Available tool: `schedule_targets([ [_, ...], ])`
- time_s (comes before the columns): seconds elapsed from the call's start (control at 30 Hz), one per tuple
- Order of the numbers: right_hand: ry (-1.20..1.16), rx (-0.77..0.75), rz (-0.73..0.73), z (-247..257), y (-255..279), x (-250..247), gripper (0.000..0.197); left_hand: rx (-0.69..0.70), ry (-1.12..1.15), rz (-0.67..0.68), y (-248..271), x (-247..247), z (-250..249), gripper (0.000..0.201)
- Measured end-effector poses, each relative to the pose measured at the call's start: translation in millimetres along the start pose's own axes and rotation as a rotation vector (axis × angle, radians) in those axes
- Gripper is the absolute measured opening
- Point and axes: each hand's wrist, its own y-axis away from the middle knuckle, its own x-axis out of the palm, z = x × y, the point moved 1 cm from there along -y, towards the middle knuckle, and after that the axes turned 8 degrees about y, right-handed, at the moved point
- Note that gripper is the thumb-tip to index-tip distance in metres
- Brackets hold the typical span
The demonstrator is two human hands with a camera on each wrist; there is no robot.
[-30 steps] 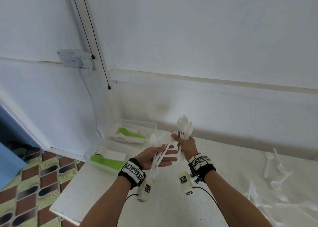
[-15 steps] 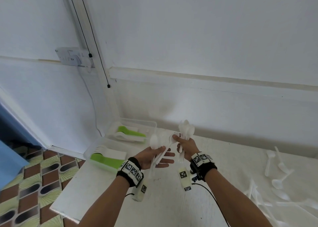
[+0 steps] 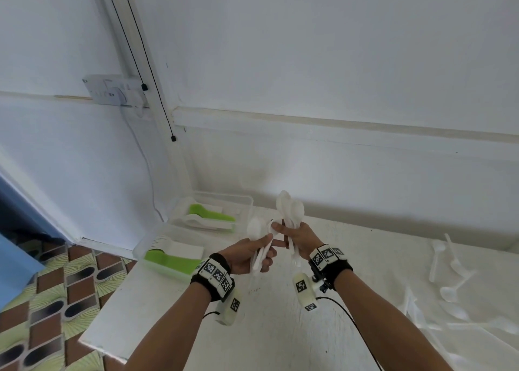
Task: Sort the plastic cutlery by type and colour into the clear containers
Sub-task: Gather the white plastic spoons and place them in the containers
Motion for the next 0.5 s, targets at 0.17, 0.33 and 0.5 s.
schedule_targets([
  [0.17,0.097,0.066,0.026,-10.3,-3.1,-3.9,0.056,-0.054,-0.093,0.021,1.3,-2.2,3.0,0.059],
  [0.33,-0.017,0.049,0.049,-7.0,-1.4,-0.9,0.043,0.017,-0.109,-0.032,-3.8,3.2,7.3,0.06],
  [0.5,-0.029,0.079,0.071,-1.4,-0.7,-1.6,0.04,0.09,-0.18,-0.092,-2.5,5.1,6.2,0.063],
])
